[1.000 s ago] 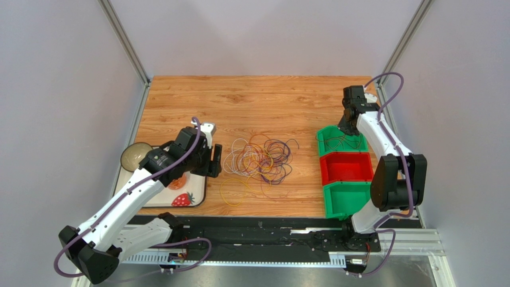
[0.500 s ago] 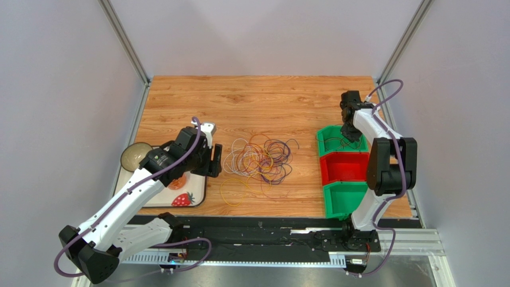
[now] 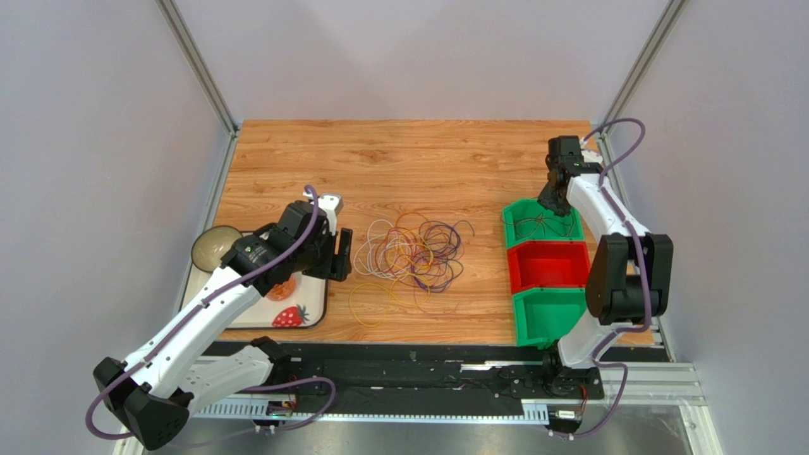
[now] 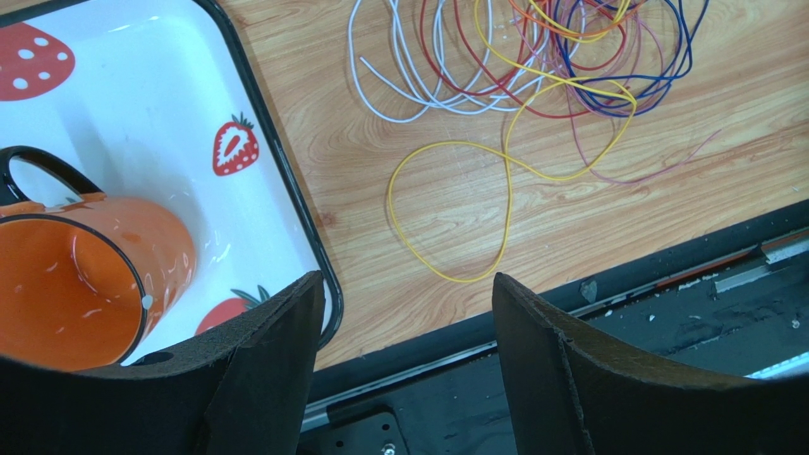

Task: Untangle the cables
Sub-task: Place the cable in the bin, then pick up the cable from the cable, then place the cable at the cable.

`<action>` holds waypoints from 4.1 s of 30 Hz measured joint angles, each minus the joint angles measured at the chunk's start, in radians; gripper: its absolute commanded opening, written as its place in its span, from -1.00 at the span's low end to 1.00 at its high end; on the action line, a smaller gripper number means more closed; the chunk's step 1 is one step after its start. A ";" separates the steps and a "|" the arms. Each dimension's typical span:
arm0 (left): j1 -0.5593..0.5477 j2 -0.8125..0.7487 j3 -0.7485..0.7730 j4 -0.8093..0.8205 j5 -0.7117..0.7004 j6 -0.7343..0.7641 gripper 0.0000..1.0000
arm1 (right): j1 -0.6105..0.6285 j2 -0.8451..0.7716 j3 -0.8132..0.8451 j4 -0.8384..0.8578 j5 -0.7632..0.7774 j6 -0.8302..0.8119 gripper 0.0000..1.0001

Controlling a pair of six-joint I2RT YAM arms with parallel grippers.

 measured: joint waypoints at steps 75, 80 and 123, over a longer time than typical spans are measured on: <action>-0.185 0.686 -0.063 0.647 -0.186 -0.029 -0.98 | 0.442 -0.528 -0.418 0.215 -0.428 -0.097 -0.09; -0.185 0.635 -0.059 0.602 -0.185 -0.014 -1.00 | 0.442 -0.517 -0.418 0.217 -0.428 -0.094 -0.10; -0.169 0.261 0.268 0.226 -0.113 -0.003 -1.00 | 0.458 -0.732 -0.507 0.380 -0.605 -0.097 0.02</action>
